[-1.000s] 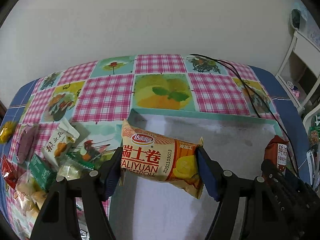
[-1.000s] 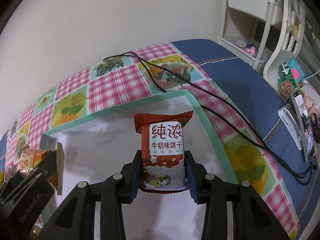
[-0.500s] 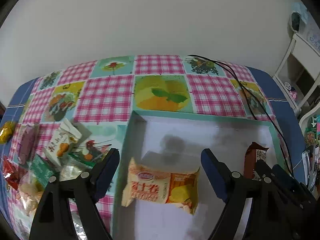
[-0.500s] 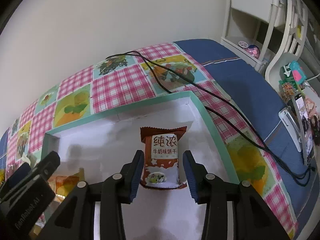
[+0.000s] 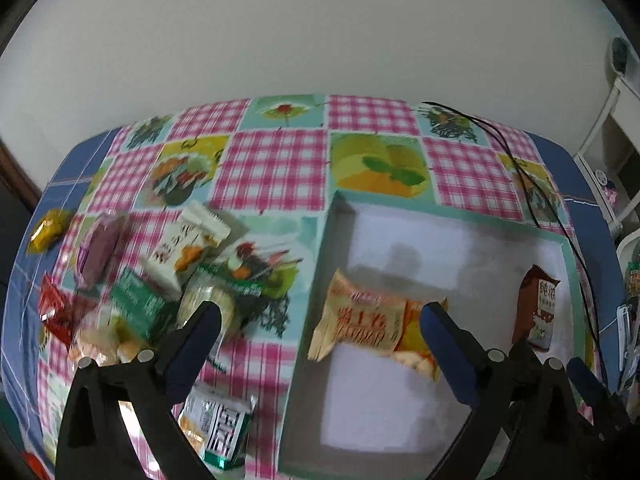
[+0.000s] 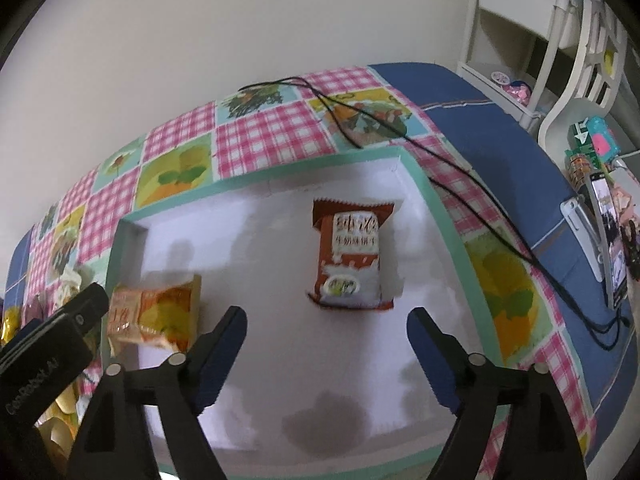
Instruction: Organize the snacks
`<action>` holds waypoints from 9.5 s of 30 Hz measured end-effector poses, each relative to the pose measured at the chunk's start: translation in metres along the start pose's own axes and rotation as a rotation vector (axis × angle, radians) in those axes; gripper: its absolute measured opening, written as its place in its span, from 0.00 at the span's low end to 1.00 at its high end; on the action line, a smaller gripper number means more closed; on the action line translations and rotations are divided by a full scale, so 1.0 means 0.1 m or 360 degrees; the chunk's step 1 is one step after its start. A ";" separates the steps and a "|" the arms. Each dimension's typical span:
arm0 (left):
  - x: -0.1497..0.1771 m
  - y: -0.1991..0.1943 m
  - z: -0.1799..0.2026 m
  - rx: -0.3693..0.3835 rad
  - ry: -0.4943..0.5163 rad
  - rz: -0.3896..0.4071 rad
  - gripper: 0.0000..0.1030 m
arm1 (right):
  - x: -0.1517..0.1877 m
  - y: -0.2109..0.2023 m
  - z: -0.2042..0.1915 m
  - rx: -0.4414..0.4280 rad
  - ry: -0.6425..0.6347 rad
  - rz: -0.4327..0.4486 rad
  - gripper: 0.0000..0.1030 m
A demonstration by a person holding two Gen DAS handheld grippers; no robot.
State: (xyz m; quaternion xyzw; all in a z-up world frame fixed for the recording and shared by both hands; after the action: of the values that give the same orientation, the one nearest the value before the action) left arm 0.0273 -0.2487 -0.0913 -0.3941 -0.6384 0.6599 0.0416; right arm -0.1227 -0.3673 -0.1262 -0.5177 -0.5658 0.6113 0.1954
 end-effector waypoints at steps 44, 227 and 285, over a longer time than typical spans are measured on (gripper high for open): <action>1.25 -0.47 -1.54 -0.0181 -0.0451 -0.0146 0.98 | 1.11 -0.81 -0.51 -0.0193 -0.0220 0.0072 1.00; 0.08 -0.55 -0.70 0.0175 -0.0209 0.0016 0.45 | 0.52 -0.44 -0.80 -0.0382 -0.0138 -0.0095 0.50; 0.40 -0.07 0.27 0.0220 0.0074 -0.0116 0.76 | 0.44 -0.05 0.23 -0.0139 0.0040 -0.0145 0.51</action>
State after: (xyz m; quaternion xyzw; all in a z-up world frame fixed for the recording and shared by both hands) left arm -0.0187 -0.2470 -0.1074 -0.3820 -0.6042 0.6910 0.1075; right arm -0.1606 -0.3407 -0.1442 -0.5070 -0.6125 0.5699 0.2074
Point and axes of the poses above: each gripper's, at about its wrist camera, not at the fingertips, and y roughly the way its jaws point, z to its right, x to its underside, the point moved 6 cm from there along y, roughly the way its jaws point, and after that the axes turned 5 degrees about -x, right-handed, at the moved point
